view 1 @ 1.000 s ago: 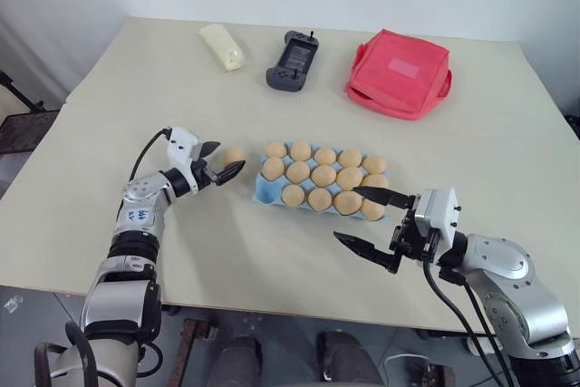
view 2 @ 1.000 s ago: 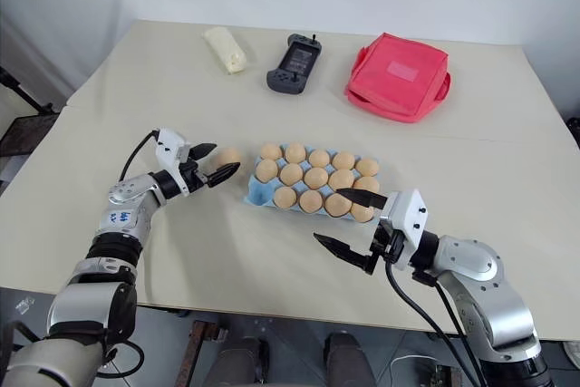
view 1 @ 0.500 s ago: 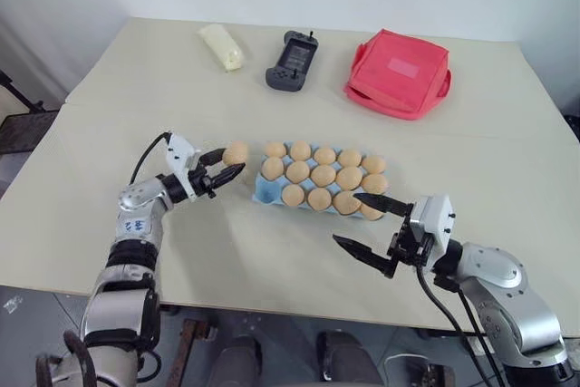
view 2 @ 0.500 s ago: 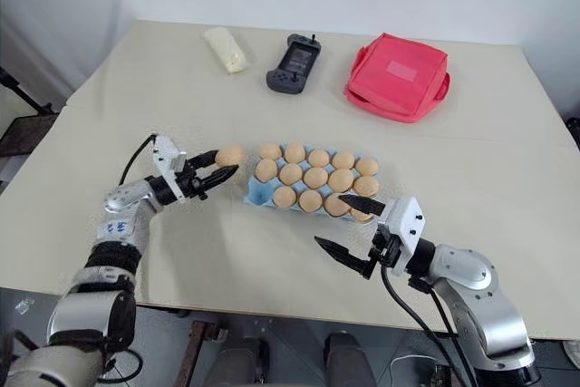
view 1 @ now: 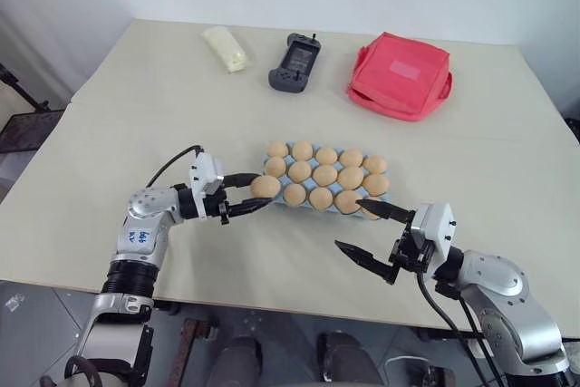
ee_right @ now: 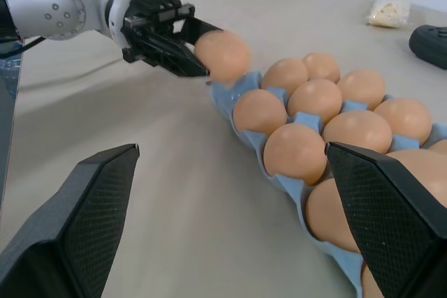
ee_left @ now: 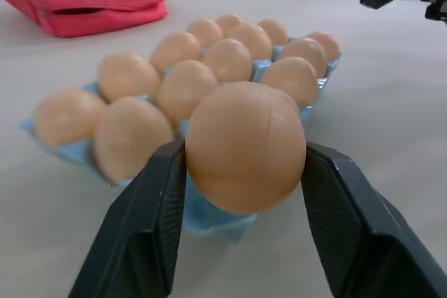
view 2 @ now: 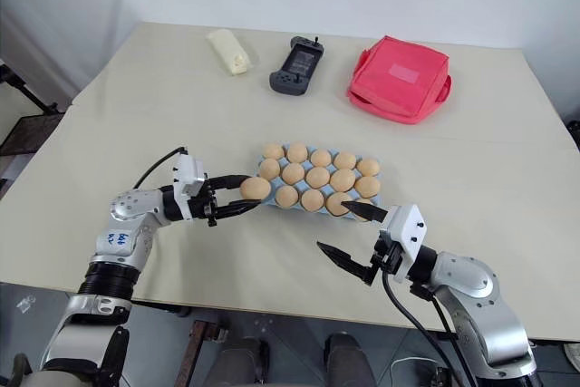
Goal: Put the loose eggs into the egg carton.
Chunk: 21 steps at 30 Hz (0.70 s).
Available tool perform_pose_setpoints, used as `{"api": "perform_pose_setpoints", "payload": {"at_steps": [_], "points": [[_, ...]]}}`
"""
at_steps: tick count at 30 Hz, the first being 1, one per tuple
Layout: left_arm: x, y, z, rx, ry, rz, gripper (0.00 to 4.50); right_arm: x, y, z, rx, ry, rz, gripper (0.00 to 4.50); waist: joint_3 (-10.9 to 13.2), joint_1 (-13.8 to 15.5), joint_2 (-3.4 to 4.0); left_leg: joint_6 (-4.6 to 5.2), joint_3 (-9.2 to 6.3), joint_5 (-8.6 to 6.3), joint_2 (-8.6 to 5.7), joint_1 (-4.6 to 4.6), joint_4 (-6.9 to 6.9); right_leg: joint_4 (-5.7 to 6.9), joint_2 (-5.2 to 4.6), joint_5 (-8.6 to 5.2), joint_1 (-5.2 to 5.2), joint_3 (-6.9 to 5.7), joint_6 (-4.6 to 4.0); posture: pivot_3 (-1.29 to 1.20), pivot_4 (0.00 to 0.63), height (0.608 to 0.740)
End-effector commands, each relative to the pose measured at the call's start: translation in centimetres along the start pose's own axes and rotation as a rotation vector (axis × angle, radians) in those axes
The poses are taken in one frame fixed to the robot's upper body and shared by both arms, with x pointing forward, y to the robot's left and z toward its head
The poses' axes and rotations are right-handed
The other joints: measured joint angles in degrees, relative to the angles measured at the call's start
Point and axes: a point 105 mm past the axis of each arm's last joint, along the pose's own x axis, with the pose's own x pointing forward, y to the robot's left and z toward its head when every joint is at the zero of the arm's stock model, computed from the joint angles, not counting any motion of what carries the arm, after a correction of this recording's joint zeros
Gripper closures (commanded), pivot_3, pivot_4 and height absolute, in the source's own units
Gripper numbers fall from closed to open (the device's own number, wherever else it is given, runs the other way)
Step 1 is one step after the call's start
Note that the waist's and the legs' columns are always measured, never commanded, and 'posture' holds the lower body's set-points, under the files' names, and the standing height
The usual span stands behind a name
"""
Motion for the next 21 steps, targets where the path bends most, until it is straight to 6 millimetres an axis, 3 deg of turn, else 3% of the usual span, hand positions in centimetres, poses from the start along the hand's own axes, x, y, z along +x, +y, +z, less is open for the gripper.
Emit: {"api": "perform_pose_setpoints", "payload": {"at_steps": [1,2,5,13,16,21], "points": [[-0.1,1.6,1.4,0.009,-0.054,0.094,0.90,0.0,0.2,1.1,-0.041,-0.041,0.000,0.00,0.00,-0.04,0.00,0.00,0.00,0.00,0.00,0.00,0.00,0.00,0.00,0.00,-0.01,0.00,0.00,0.00,0.150,0.740],[-0.8,2.0,1.6,0.020,-0.043,0.114,0.63,0.0,0.2,1.2,-0.041,-0.042,0.000,0.00,0.00,-0.01,0.00,0.00,-0.01,0.00,0.01,0.00,0.00,0.01,0.01,0.00,-0.02,-0.01,0.00,0.00,0.150,0.740],[-3.1,1.8,1.6,0.052,0.011,0.122,0.63,0.0,0.3,1.2,-0.042,-0.041,0.000,0.00,0.00,-0.43,0.00,-0.01,0.00,0.00,0.03,0.00,-0.02,0.01,0.01,0.00,-0.03,0.00,0.00,0.00,0.150,0.740],[-11.4,0.0,-0.1,0.044,0.248,0.176,0.63,-1.7,-0.9,0.6,-0.057,0.019,-0.029,0.00,0.03,-1.28,0.05,-0.02,-0.05,-0.01,0.08,-0.02,-0.24,-0.32,-0.14,0.00,0.01,0.13,-0.01,0.00,0.150,0.740],[-12.6,-0.8,-0.4,0.042,0.282,0.188,0.63,-2.2,-1.5,0.4,-0.064,0.034,-0.032,0.00,0.03,-1.11,0.06,-0.01,-0.12,-0.02,0.08,0.00,-0.54,-0.56,-0.25,0.06,0.05,0.18,-0.11,0.00,0.150,0.740],[-12.5,-1.3,-0.3,0.038,0.270,0.213,0.63,-2.2,-2.5,0.3,-0.069,0.041,-0.036,0.00,0.04,-0.76,0.08,-0.03,-0.21,0.01,0.07,-0.02,-0.72,-0.70,-0.28,0.08,0.04,0.09,-0.15,0.00,0.150,0.740]]}}
